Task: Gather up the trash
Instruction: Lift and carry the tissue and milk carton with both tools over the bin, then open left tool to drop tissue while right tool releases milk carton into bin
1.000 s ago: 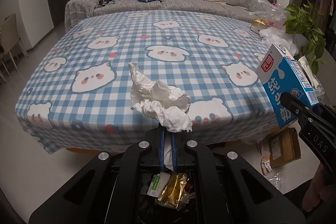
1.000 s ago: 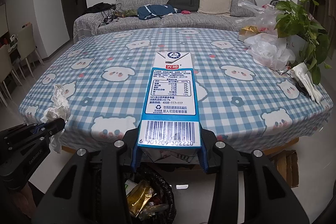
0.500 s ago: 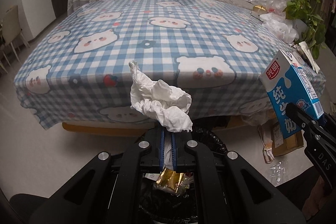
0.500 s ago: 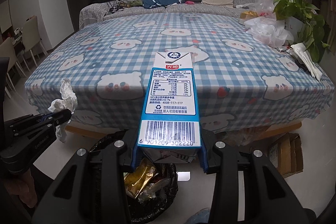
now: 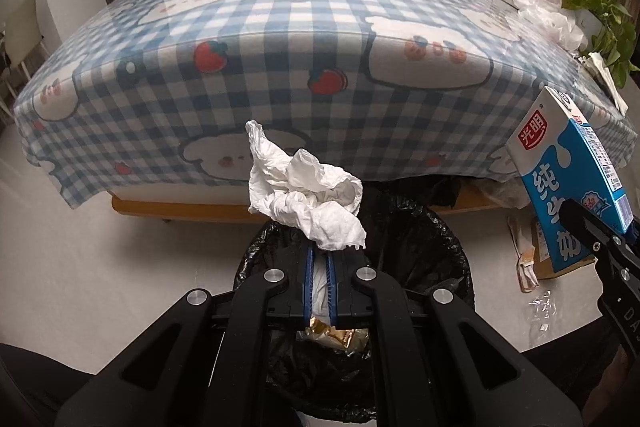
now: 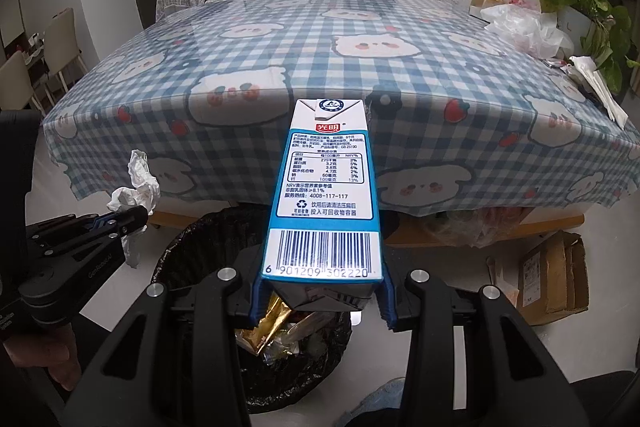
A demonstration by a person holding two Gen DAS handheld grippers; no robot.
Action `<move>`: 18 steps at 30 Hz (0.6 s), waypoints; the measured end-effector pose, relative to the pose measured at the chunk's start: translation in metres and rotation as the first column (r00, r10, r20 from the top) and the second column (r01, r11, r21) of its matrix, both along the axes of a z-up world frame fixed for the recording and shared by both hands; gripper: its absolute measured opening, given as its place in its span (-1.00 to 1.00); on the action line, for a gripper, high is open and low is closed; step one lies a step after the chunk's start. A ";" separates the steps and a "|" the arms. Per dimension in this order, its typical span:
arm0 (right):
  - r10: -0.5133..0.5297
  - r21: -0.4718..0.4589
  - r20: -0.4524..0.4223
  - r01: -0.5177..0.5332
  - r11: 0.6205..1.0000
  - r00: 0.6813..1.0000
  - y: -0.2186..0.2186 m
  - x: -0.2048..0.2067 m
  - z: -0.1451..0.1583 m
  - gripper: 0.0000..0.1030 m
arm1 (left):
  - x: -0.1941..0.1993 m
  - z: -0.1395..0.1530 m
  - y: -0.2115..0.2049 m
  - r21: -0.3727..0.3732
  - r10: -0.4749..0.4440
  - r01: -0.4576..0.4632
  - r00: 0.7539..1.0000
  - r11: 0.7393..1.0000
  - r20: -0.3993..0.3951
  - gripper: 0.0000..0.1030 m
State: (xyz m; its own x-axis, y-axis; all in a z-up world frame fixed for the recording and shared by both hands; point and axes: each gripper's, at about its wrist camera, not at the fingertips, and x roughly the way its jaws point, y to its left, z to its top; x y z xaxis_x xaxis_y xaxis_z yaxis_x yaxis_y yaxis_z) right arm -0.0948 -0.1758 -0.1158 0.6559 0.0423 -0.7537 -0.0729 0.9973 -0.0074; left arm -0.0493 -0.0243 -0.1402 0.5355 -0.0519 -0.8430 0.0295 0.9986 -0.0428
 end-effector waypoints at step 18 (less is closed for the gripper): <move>-0.061 0.003 -0.043 0.061 0.998 0.997 -0.027 -0.006 -0.026 -0.23 | 0.008 -0.031 -0.029 -0.003 -0.058 0.058 0.998 0.998 -0.038 -0.74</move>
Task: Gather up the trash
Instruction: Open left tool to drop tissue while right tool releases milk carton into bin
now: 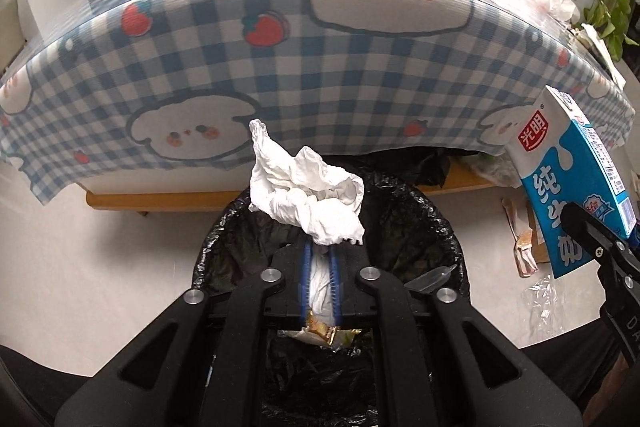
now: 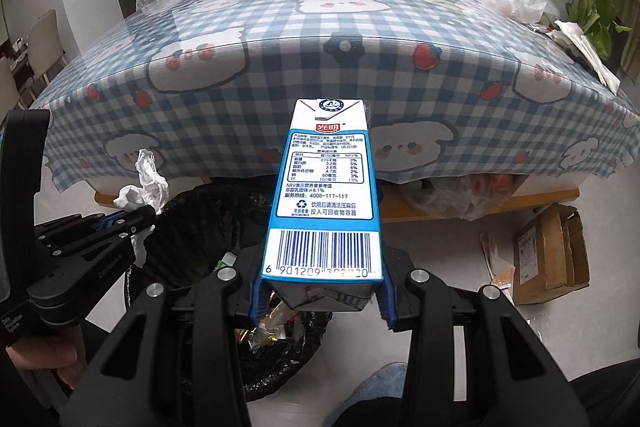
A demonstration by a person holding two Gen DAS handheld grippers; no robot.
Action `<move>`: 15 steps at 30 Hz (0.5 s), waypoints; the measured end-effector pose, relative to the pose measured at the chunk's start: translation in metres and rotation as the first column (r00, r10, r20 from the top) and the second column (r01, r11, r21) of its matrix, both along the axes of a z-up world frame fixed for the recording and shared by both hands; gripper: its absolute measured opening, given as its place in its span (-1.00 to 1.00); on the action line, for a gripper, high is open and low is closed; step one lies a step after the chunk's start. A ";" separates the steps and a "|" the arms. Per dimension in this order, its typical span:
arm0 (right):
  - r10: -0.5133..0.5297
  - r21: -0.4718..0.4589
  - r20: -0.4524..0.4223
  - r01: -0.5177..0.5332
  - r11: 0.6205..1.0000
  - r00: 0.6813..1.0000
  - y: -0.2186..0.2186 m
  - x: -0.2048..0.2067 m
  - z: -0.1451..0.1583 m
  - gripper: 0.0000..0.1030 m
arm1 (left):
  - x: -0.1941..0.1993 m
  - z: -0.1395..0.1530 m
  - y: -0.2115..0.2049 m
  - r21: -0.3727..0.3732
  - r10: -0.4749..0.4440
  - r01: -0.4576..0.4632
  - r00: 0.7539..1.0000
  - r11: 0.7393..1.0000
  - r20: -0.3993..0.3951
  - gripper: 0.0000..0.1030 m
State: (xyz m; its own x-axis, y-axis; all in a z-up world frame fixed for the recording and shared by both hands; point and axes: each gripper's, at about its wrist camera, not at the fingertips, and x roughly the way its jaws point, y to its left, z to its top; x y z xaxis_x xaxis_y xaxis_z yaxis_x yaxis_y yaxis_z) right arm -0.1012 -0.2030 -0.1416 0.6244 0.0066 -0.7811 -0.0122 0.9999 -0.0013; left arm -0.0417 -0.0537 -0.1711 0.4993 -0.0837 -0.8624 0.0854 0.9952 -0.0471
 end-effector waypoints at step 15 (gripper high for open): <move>0.049 0.021 -0.012 -0.049 0.999 0.999 0.026 0.004 -0.003 -0.22 | -0.012 0.008 0.028 0.014 0.050 -0.051 0.998 0.999 0.030 0.69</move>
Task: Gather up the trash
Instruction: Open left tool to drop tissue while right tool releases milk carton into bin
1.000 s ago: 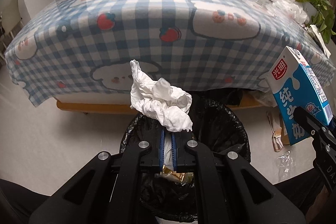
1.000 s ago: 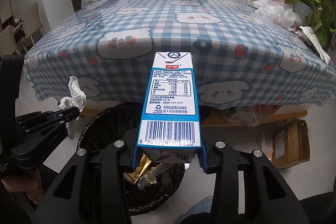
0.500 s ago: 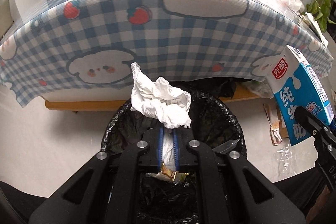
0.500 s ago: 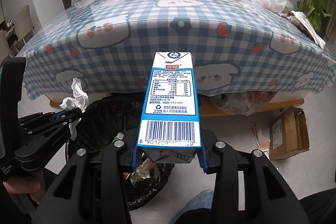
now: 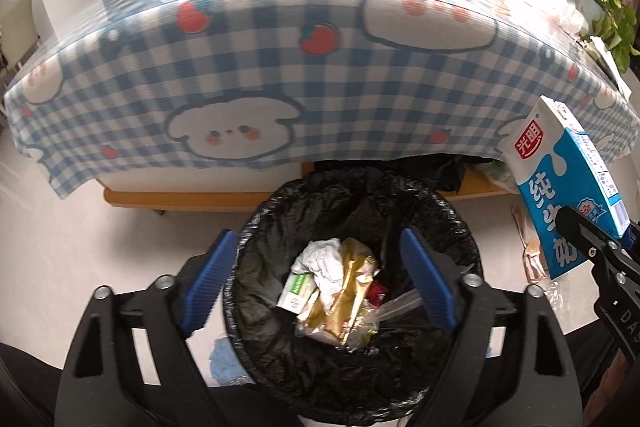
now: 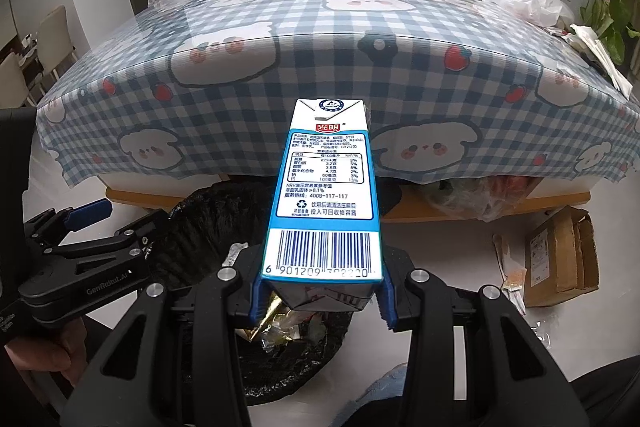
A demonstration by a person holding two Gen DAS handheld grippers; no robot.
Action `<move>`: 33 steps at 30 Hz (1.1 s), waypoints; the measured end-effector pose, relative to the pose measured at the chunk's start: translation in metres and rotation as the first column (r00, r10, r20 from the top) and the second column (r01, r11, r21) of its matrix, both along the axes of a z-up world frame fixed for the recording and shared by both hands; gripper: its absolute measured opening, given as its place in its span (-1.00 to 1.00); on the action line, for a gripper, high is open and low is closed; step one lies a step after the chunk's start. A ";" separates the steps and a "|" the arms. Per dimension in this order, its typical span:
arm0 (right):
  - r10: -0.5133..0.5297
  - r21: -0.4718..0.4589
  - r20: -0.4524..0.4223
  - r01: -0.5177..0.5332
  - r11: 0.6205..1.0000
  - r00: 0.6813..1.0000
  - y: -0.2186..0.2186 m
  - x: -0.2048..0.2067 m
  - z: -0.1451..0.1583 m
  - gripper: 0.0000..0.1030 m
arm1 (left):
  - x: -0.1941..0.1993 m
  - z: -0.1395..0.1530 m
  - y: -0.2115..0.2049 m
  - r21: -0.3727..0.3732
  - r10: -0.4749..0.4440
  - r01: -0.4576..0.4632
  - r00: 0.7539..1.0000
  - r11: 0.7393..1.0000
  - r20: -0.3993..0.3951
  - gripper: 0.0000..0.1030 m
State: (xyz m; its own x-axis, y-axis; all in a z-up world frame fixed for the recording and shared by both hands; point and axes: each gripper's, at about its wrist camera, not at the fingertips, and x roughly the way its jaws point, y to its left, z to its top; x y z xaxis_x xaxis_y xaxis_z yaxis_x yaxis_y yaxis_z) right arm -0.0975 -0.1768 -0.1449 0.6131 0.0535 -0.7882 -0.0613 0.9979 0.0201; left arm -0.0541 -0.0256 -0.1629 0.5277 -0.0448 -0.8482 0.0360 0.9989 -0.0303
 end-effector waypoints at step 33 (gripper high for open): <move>0.095 -0.003 0.003 -0.095 0.995 0.995 0.080 0.006 -0.010 0.27 | -0.026 0.011 0.078 -0.026 0.067 -0.066 0.997 0.997 0.024 0.88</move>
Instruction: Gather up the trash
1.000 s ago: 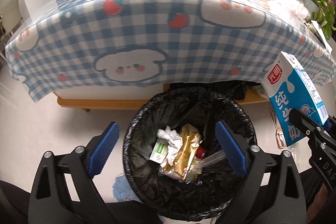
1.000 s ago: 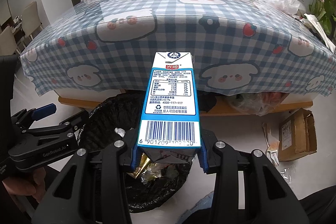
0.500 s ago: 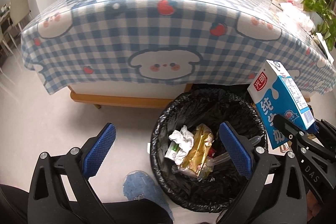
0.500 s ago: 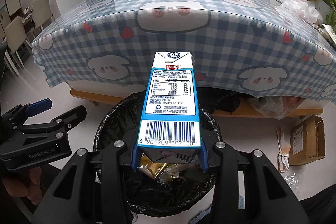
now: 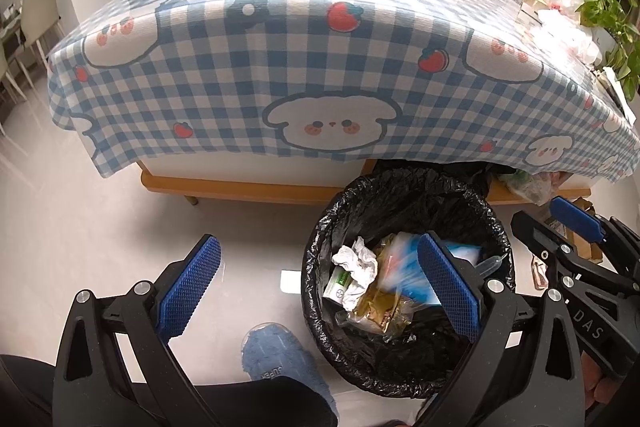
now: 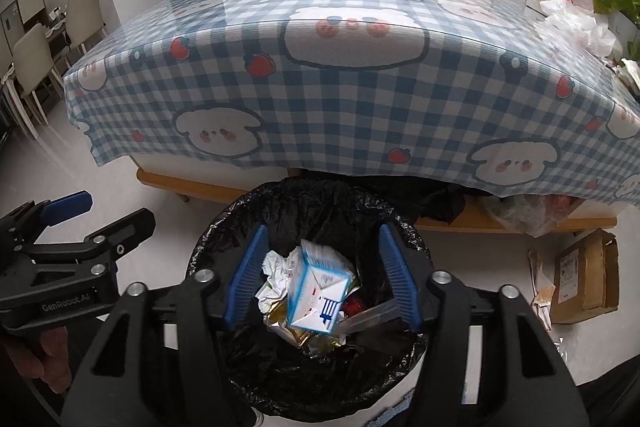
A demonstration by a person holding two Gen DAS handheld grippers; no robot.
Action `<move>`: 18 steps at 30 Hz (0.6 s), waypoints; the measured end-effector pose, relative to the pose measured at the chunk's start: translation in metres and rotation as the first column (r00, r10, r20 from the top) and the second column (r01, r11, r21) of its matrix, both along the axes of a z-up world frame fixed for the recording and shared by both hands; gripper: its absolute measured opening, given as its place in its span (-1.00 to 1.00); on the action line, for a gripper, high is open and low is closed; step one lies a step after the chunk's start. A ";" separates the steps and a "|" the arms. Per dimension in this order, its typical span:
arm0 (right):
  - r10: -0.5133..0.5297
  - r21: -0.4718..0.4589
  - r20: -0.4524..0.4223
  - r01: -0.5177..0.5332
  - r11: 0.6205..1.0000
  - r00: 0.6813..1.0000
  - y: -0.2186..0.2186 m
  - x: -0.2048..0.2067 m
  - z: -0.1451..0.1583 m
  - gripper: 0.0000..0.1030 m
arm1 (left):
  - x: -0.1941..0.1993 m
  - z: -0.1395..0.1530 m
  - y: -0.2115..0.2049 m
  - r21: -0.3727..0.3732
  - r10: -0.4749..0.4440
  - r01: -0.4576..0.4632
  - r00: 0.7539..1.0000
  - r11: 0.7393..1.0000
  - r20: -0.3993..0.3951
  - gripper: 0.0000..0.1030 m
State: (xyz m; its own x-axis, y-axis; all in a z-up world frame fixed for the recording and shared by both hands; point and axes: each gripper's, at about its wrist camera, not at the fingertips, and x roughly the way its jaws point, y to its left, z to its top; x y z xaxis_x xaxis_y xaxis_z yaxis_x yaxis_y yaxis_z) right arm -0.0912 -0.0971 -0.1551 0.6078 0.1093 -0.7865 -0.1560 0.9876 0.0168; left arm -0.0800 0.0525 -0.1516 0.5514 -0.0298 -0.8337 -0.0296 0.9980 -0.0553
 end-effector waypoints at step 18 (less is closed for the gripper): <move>-0.129 -0.029 0.119 0.133 0.991 0.984 -0.051 -0.016 0.078 0.85 | -0.014 0.080 -0.025 -0.008 -0.048 0.049 0.992 0.999 0.119 0.88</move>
State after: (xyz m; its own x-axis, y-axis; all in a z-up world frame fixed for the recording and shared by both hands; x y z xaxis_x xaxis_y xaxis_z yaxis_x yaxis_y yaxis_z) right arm -0.1067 -0.1482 -0.0767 0.7029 -0.0047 -0.7112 -0.0239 0.9993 -0.0303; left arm -0.0938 0.0274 -0.0712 0.6440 -0.0678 -0.7620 0.0264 0.9974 -0.0664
